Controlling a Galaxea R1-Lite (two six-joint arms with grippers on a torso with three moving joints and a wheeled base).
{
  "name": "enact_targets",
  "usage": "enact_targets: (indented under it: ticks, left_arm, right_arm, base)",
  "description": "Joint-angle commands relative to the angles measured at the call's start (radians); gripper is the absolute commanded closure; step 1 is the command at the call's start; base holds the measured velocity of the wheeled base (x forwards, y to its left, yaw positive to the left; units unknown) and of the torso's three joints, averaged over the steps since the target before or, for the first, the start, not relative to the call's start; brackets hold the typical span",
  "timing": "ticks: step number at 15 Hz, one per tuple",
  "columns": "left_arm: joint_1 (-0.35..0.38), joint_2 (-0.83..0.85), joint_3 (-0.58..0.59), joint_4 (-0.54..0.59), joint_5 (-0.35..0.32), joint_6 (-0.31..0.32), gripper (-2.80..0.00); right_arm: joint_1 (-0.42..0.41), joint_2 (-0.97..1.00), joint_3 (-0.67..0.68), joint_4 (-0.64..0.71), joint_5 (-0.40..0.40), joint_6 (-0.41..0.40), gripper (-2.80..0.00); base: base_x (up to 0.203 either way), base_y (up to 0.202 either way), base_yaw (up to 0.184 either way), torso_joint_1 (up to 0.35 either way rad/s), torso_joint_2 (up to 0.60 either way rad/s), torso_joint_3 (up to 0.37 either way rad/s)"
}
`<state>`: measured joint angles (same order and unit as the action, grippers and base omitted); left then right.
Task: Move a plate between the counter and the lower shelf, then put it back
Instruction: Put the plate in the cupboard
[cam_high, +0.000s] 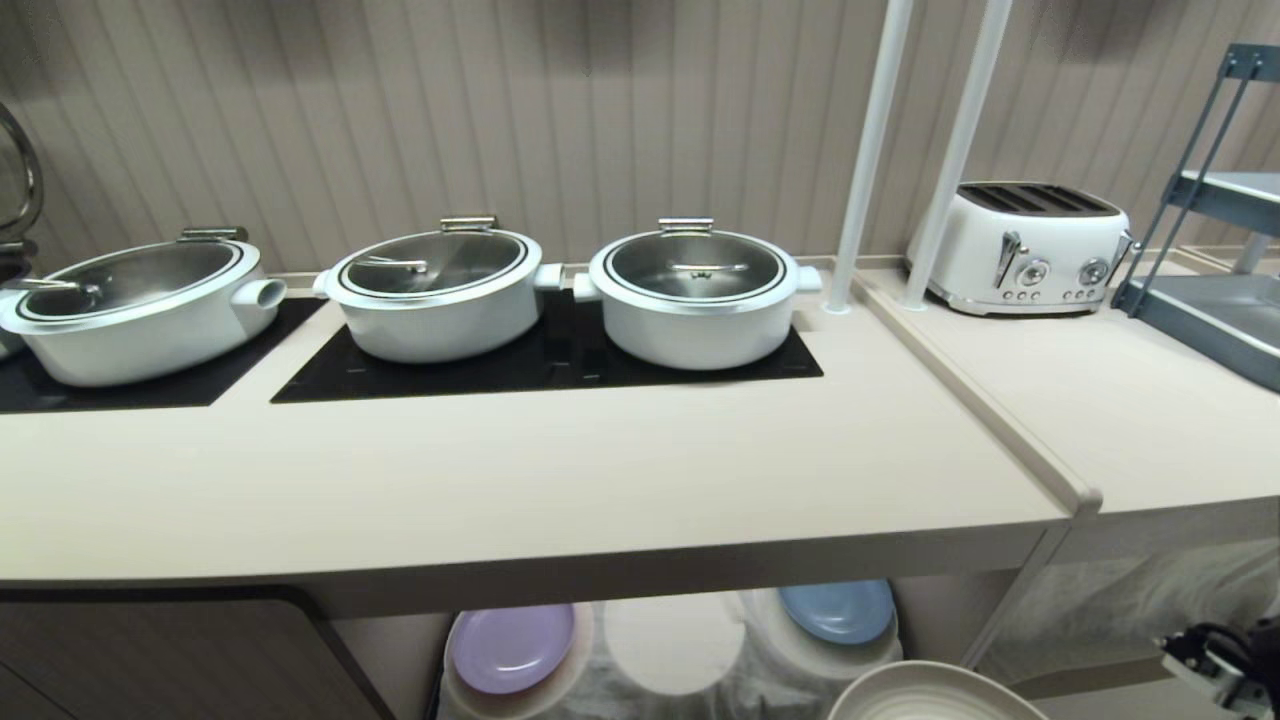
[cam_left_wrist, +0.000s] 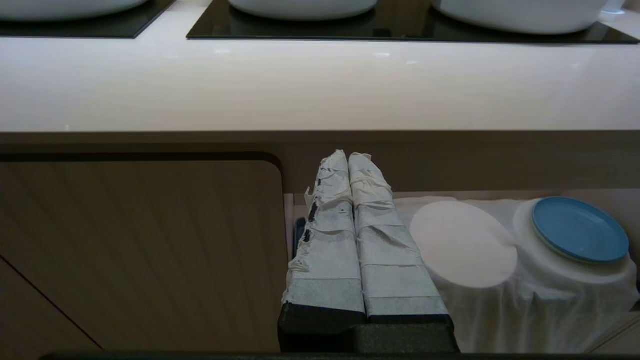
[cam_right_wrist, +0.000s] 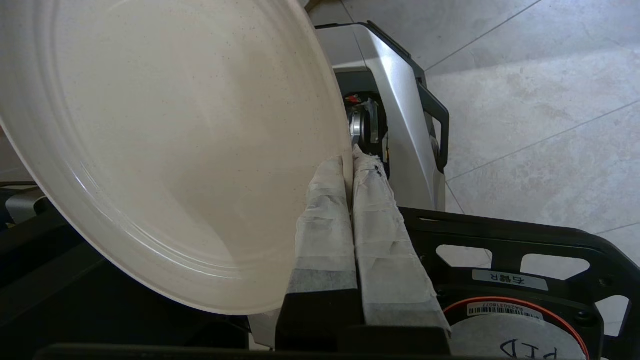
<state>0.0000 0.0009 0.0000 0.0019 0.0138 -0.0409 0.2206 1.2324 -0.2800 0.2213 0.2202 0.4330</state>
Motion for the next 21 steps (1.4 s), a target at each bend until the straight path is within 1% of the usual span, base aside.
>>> enact_targets:
  ticks: [1, 11, 21]
  left_arm:
    - [0.0, 0.001, 0.0, 0.0, 0.0, -0.001, 0.0]
    - [0.0, 0.001, 0.0, 0.0, 0.0, -0.001, 0.0]
    - [0.0, 0.001, 0.0, 0.0, 0.0, -0.001, 0.0]
  right_arm:
    - [0.0, -0.007, 0.005, 0.001, 0.002, 0.003, 0.0]
    - [0.0, -0.01, 0.008, 0.001, 0.002, 0.004, 0.0]
    - [0.002, -0.011, 0.01, 0.001, 0.002, 0.004, 0.0]
  base:
    - [0.0, 0.0, 0.0, -0.152, 0.32, 0.163]
    - [0.0, 0.0, 0.0, -0.163, 0.35, 0.184]
    - [0.0, 0.0, 0.0, -0.239, 0.53, 0.286]
